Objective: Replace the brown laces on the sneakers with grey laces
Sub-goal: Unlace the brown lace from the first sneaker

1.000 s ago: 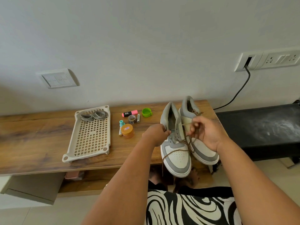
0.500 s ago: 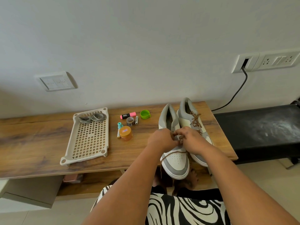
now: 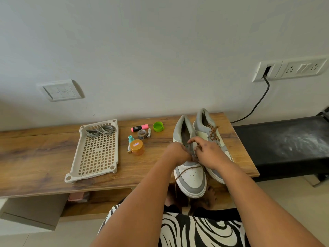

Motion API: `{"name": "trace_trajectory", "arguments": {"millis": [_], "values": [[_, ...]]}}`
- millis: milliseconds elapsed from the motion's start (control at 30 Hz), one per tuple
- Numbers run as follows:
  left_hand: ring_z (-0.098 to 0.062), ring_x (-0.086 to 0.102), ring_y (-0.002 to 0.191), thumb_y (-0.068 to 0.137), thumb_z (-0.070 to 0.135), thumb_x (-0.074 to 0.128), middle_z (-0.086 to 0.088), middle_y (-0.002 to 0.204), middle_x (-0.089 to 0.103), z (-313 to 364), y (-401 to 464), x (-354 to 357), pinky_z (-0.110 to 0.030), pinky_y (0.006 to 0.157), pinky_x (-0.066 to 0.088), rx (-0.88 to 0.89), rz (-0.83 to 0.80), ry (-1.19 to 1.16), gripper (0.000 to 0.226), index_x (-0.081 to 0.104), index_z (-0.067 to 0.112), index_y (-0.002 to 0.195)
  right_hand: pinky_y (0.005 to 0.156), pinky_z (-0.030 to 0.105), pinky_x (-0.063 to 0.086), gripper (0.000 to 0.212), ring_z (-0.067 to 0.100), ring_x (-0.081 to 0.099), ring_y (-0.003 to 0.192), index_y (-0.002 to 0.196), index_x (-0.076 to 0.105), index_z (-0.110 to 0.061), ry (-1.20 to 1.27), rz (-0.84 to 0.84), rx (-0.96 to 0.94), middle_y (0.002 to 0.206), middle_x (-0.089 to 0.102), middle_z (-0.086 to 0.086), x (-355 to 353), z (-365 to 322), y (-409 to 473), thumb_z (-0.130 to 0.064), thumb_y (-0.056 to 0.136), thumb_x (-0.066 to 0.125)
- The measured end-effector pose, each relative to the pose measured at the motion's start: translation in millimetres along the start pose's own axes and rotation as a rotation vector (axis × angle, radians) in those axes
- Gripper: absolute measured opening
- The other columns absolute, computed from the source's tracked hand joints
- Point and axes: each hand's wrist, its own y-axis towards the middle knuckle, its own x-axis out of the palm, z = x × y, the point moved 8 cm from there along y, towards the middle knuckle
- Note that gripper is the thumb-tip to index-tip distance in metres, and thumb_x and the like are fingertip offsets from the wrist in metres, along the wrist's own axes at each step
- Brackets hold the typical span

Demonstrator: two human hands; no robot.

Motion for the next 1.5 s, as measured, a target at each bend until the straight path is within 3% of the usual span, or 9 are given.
{"name": "trace_trajectory", "arguments": {"millis": [133, 267, 333, 467, 567, 733, 933, 1300, 1500], "values": [[-0.016, 0.060, 0.081, 0.082, 0.012, 0.073, -0.005, 0.084, 0.068, 4.6, -11.0, -23.6, -0.034, 0.073, 0.054, 0.052, 0.044, -0.182, 0.007, 0.070, 0.010, 0.077, 0.069, 0.029, 0.054, 0.012, 0.011, 0.064, 0.079, 0.107, 0.057, -0.033, 0.088, 0.053, 0.027, 0.088, 0.069, -0.002, -4.3, 3.7, 2.6, -0.033, 0.095, 0.059], [-0.011, 0.051, 0.076, 0.089, 0.009, 0.063, 0.001, 0.082, 0.061, 18.0, -26.1, -42.4, -0.028, 0.074, 0.040, 0.149, -0.126, -0.681, 0.016, 0.063, 0.019, 0.076, 0.061, 0.021, 0.042, 0.024, 0.014, 0.061, 0.084, 0.092, 0.064, -0.016, 0.037, 0.104, 0.135, 0.087, 0.065, -0.001, -3.3, 18.6, 1.2, -0.040, 0.090, 0.066], [-0.013, 0.051, 0.076, 0.090, 0.017, 0.059, -0.001, 0.082, 0.059, 3.1, -22.3, -49.1, -0.031, 0.075, 0.042, 0.074, -0.077, -0.514, 0.011, 0.063, 0.015, 0.079, 0.057, 0.021, 0.040, 0.034, 0.013, 0.058, 0.077, 0.085, 0.063, -0.011, 0.029, 0.105, 0.181, 0.083, 0.064, 0.001, 2.4, 26.2, 0.1, -0.044, 0.085, 0.071], [-0.020, 0.057, 0.092, 0.077, 0.035, 0.060, -0.002, 0.095, 0.062, -28.1, -7.7, -52.3, -0.037, 0.084, 0.053, -0.109, 0.064, 0.421, 0.026, 0.063, 0.016, 0.094, 0.062, 0.025, 0.045, 0.035, 0.010, 0.056, 0.077, 0.085, 0.059, -0.016, 0.013, 0.129, 0.180, 0.083, 0.062, -0.001, 2.9, 29.6, 4.0, -0.050, 0.084, 0.070], [-0.023, 0.052, 0.111, 0.076, 0.029, 0.061, -0.001, 0.113, 0.059, -7.5, -7.1, -42.8, -0.041, 0.093, 0.050, 0.023, 0.092, 0.393, 0.025, 0.063, 0.026, 0.101, 0.064, 0.029, 0.048, 0.039, 0.013, 0.058, 0.077, 0.087, 0.057, -0.015, 0.032, 0.207, 0.178, 0.081, 0.062, 0.000, 0.1, 28.3, 4.3, -0.053, 0.086, 0.066], [-0.014, 0.062, 0.086, 0.084, 0.023, 0.071, 0.006, 0.092, 0.065, 25.4, -12.5, -21.2, -0.023, 0.070, 0.045, 0.250, 0.089, 0.252, 0.012, 0.073, 0.022, 0.095, 0.061, 0.027, 0.046, 0.024, 0.015, 0.057, 0.069, 0.086, 0.055, -0.012, 0.104, 0.522, 0.071, 0.072, 0.058, -0.002, -26.9, 14.4, -4.0, -0.031, 0.088, 0.070], [-0.016, 0.060, 0.082, 0.084, 0.036, 0.075, 0.002, 0.089, 0.063, 20.4, -7.2, -13.6, -0.027, 0.067, 0.045, 0.210, 0.065, 0.411, 0.019, 0.071, 0.021, 0.095, 0.072, 0.025, 0.051, 0.030, 0.014, 0.060, 0.083, 0.097, 0.063, -0.016, 0.048, 0.148, 0.114, 0.088, 0.063, -0.001, 4.0, 22.8, 4.9, -0.030, 0.077, 0.081], [-0.015, 0.062, 0.095, 0.082, 0.032, 0.078, 0.002, 0.101, 0.070, 10.4, 0.6, -4.0, -0.032, 0.086, 0.053, 0.182, -0.013, 0.296, 0.015, 0.075, 0.022, 0.092, 0.076, 0.031, 0.055, 0.043, 0.014, 0.063, 0.083, 0.123, 0.053, -0.022, -0.029, 0.085, 0.027, 0.090, 0.065, 0.002, -4.1, 4.6, 3.9, -0.014, 0.085, 0.072], [-0.009, 0.052, 0.076, 0.088, 0.020, 0.072, 0.006, 0.079, 0.058, 12.6, -9.8, -20.5, -0.021, 0.064, 0.040, 0.237, -0.011, -0.031, 0.008, 0.067, 0.015, 0.085, 0.077, 0.035, 0.056, 0.042, 0.016, 0.064, 0.082, 0.123, 0.050, -0.022, -0.075, 0.055, -0.024, 0.089, 0.067, 0.003, -1.6, -1.7, 3.1, -0.016, 0.087, 0.071]]}}
